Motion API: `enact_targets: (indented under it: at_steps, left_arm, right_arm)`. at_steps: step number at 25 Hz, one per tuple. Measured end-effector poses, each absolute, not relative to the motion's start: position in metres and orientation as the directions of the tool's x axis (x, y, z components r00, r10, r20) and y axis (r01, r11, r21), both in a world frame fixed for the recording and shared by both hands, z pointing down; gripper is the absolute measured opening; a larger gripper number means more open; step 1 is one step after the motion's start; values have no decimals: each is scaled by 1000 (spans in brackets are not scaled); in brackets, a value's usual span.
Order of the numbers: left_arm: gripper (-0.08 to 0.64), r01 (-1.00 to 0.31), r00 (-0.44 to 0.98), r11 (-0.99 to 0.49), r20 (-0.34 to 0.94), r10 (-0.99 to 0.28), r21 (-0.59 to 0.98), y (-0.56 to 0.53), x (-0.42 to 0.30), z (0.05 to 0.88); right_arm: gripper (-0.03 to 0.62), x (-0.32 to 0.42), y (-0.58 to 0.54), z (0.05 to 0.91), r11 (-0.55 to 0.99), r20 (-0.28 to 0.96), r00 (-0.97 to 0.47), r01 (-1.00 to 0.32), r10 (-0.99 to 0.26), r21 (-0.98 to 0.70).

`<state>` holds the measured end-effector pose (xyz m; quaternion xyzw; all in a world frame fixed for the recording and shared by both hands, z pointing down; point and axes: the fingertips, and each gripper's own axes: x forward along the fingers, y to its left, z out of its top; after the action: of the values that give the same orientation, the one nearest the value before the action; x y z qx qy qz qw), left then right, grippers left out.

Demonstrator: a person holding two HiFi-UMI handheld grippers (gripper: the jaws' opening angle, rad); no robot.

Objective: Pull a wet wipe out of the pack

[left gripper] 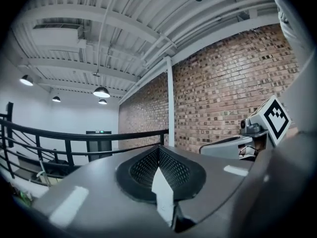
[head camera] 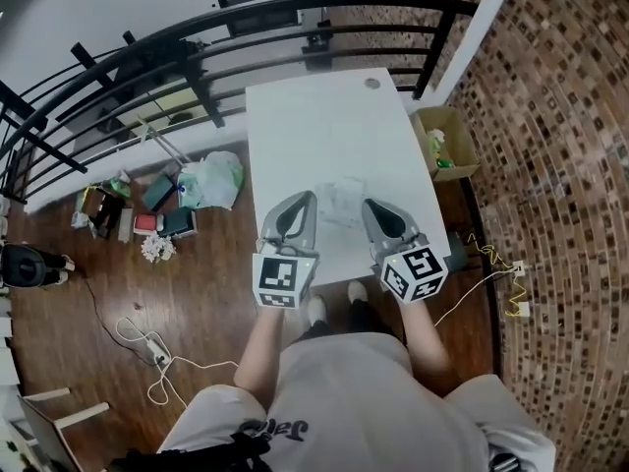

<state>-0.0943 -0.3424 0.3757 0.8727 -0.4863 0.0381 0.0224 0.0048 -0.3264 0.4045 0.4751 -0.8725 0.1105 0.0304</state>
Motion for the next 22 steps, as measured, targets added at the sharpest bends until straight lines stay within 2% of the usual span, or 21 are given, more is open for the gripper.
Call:
enact_targets:
  at_steps: [7,10,16,22]
  left_arm:
    - [17,-851,520,-524,174,-836,29,-364,-96,418]
    - [17,-857,510,-514,204,-836,38,-373,-98,432]
    - [17,-862,502,-503,240,-831,63,-387,-96,450]
    - [17,-873,483,-479,293,-826,89,-386,-98,480]
  right_arm:
    - [5,111,-330,482,464,368,-461,-882,-807,-88]
    - [19,152,-335,492,445,418,-420,-894,-806,-39]
    - [79,173,-352,512,606,546,-482,-793,-685,60]
    - [133,161,-374,527,758,626,-563,-648,-540,73]
